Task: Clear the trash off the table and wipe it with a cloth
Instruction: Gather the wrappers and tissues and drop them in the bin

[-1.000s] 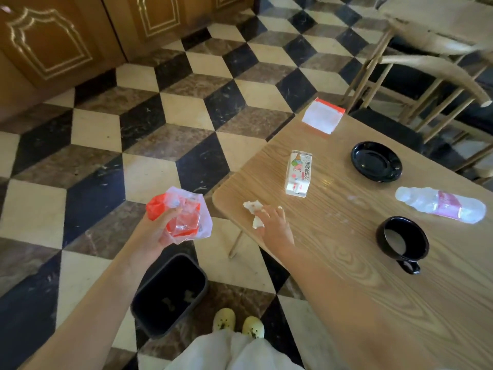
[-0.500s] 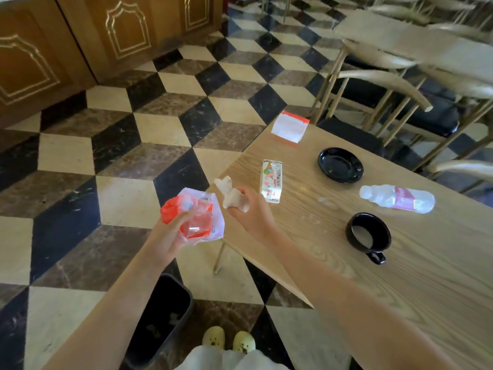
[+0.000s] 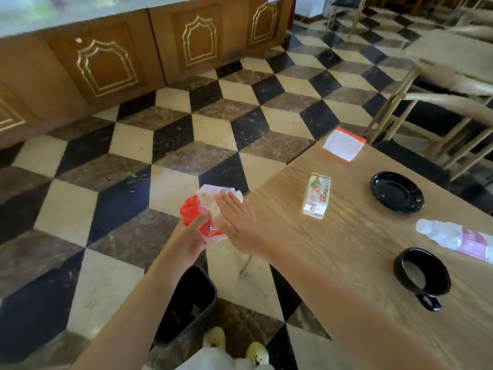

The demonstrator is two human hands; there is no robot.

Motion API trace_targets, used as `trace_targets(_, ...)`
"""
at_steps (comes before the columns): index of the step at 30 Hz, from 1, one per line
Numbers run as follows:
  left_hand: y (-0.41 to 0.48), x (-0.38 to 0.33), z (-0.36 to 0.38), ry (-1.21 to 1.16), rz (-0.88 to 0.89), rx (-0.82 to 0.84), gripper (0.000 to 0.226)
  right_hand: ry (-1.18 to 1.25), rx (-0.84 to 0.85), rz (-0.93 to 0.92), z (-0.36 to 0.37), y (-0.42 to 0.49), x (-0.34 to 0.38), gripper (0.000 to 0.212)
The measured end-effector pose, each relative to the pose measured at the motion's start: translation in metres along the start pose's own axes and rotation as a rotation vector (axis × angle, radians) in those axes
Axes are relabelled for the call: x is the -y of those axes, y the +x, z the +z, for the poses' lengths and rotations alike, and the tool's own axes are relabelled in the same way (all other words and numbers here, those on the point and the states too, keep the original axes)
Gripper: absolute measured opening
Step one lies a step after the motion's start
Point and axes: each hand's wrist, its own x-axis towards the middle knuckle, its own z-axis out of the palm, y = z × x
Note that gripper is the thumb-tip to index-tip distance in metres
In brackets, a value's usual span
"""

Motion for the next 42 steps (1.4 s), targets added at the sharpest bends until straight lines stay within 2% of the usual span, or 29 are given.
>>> trace_targets(1, -0.006, 0.0, -0.009, -0.034, 0.024, -0.018, 0.04, 0.013, 0.02, -0.02, 0.007, 0.006, 0.007, 0.052)
trace_targets(2, -0.013, -0.001, -0.019, -0.048, 0.037, -0.048, 0.034, 0.013, 0.04, -0.035, 0.015, 0.013, 0.015, 0.051)
trace_targets(8, -0.039, -0.012, -0.074, -0.035, 0.133, -0.214, 0.036, 0.255, 0.072, -0.101, 0.05, 0.052, 0.061, 0.055)
trace_targets(11, -0.051, -0.026, -0.103, -0.044, 0.162, -0.256, 0.039, 0.221, 0.129, -0.145, 0.062, 0.078, 0.083, 0.054)
trace_targets(14, -0.057, -0.039, -0.133, -0.027, 0.183, -0.26, 0.035, 0.086, 0.153, -0.197, 0.07, 0.11, 0.105, 0.055)
trace_targets(16, -0.055, -0.045, -0.157, -0.045, 0.177, -0.286, 0.047, 0.082, 0.195, -0.194, 0.075, 0.128, 0.116, 0.056)
trace_targets(18, -0.051, -0.047, -0.177, -0.081, 0.148, -0.317, 0.059, 0.119, 0.251, -0.194, 0.08, 0.14, 0.121, 0.047)
trace_targets(23, -0.046, -0.027, -0.204, -0.107, 0.129, -0.404, 0.026, 0.135, 0.295, -0.092, 0.112, 0.17, 0.108, 0.041)
trace_targets(25, -0.046, -0.007, -0.217, -0.124, 0.102, -0.46, 0.031, 0.176, 0.29, -0.039, 0.132, 0.18, 0.096, 0.038)
trace_targets(29, -0.052, 0.056, -0.249, -0.214, 0.018, -0.614, 0.06, 0.154, 0.331, 0.093, 0.191, 0.195, 0.048, 0.032)
trace_targets(30, -0.053, 0.076, -0.257, -0.234, -0.012, -0.671, 0.064, 0.134, 0.36, 0.138, 0.212, 0.198, 0.028, 0.035)
trace_targets(32, -0.057, 0.121, -0.27, -0.269, -0.071, -0.78, 0.064, 0.073, 0.43, 0.206, 0.252, 0.199, -0.012, 0.04)
trace_targets(35, -0.052, 0.192, -0.289, -0.294, -0.186, -0.895, 0.055, 0.01, 0.554, 0.264, 0.307, 0.192, -0.062, 0.035)
trace_targets(38, -0.041, 0.26, -0.31, -0.317, -0.263, -0.977, 0.055, -0.009, 0.672, 0.237, 0.367, 0.183, -0.103, 0.039)
trace_targets(42, -0.015, 0.328, -0.332, -0.363, -0.317, -1.023, 0.045, 0.116, 0.68, 0.268, 0.435, 0.175, -0.141, 0.033)
